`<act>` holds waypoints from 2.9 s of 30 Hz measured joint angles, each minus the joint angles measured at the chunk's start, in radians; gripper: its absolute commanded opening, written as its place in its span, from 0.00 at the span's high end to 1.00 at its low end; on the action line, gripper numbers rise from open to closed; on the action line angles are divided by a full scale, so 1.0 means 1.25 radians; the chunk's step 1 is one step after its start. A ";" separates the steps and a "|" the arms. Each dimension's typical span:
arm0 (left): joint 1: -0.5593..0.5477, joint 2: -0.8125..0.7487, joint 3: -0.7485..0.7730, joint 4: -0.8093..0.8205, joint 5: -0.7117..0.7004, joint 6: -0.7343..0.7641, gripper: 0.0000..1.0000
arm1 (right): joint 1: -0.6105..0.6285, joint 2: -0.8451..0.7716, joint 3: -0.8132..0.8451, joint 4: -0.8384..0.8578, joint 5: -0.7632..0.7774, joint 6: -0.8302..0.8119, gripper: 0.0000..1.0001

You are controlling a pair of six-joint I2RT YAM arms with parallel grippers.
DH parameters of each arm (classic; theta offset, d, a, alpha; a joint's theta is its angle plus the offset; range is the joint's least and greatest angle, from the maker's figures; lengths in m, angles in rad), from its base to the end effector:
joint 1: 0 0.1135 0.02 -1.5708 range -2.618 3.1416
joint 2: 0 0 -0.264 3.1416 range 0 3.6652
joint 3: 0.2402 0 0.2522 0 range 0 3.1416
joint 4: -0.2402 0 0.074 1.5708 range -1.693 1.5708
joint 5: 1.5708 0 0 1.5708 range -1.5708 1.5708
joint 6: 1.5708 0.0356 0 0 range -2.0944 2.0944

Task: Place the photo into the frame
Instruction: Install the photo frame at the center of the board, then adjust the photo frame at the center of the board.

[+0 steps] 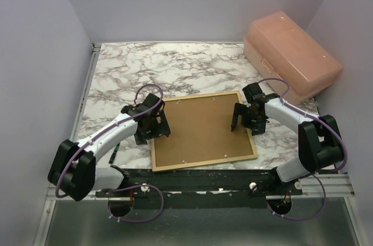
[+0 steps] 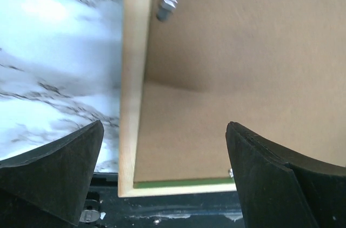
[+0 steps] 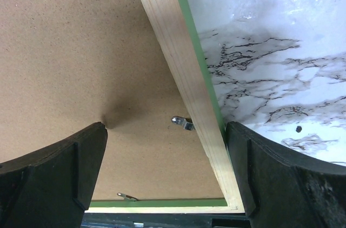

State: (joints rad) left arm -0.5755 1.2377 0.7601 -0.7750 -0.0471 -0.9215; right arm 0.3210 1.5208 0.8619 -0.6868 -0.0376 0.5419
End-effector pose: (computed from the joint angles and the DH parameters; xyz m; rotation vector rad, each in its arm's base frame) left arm 0.1797 -0.1146 0.1996 -0.5038 2.8203 -0.2634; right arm 0.2479 0.0838 0.1678 0.3186 2.9296 0.1896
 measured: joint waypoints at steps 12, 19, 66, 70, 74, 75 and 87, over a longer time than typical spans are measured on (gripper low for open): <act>0.110 0.215 0.137 0.017 -0.047 0.104 0.22 | 0.000 0.003 0.000 0.001 -0.001 -0.001 0.00; 0.123 0.307 0.183 0.035 -0.045 0.141 0.34 | 0.000 0.005 0.000 0.002 -0.002 -0.001 0.00; 0.139 -0.004 -0.026 0.020 0.042 0.148 0.14 | -0.002 -0.139 -0.046 -0.018 -0.023 0.069 0.01; 0.124 -0.082 -0.123 0.060 0.119 0.111 0.14 | -0.002 -0.165 -0.072 -0.033 -0.037 0.079 0.01; 0.117 -0.099 -0.174 0.113 0.186 0.078 0.14 | -0.002 -0.165 -0.082 -0.039 -0.051 0.087 0.01; 0.115 -0.090 -0.173 0.117 0.195 0.073 0.14 | -0.002 -0.164 -0.083 -0.038 -0.053 0.089 0.01; 0.125 0.103 -0.052 0.058 0.234 0.092 0.14 | -0.013 -0.074 -0.029 -0.068 -0.088 0.082 0.01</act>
State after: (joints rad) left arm -0.4187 1.3659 0.6952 -0.7025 0.2459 -0.8059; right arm 0.3054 1.4277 0.8257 -0.7723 -0.1474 0.6449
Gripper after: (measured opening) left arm 0.863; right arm 0.993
